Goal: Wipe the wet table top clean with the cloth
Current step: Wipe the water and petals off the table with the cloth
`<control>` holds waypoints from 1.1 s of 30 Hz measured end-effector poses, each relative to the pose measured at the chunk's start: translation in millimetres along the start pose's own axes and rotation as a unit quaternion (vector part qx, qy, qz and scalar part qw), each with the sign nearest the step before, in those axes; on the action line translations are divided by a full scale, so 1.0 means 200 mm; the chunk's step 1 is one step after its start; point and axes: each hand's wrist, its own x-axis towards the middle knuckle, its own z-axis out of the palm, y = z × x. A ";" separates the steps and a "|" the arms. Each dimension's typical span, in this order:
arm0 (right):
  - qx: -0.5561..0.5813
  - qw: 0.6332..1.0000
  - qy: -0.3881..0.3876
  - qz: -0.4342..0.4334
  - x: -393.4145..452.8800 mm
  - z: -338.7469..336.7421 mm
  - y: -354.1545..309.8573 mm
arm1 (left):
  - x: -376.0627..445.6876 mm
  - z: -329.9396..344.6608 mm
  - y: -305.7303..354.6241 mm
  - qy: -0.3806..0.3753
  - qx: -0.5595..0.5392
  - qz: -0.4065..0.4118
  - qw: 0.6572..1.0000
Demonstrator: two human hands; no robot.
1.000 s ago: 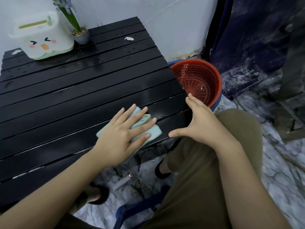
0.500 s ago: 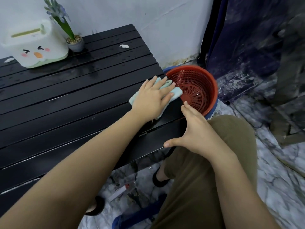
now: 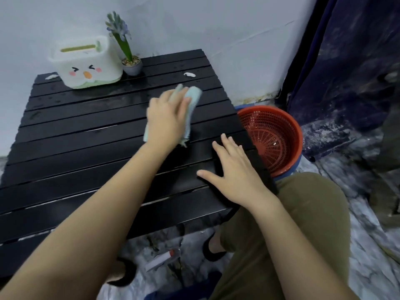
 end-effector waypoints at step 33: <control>-0.018 0.997 -0.037 -0.063 0.44 0.07 -0.17 | 0.23 -0.20 -0.49 -0.007 -0.168 -0.160 0.973</control>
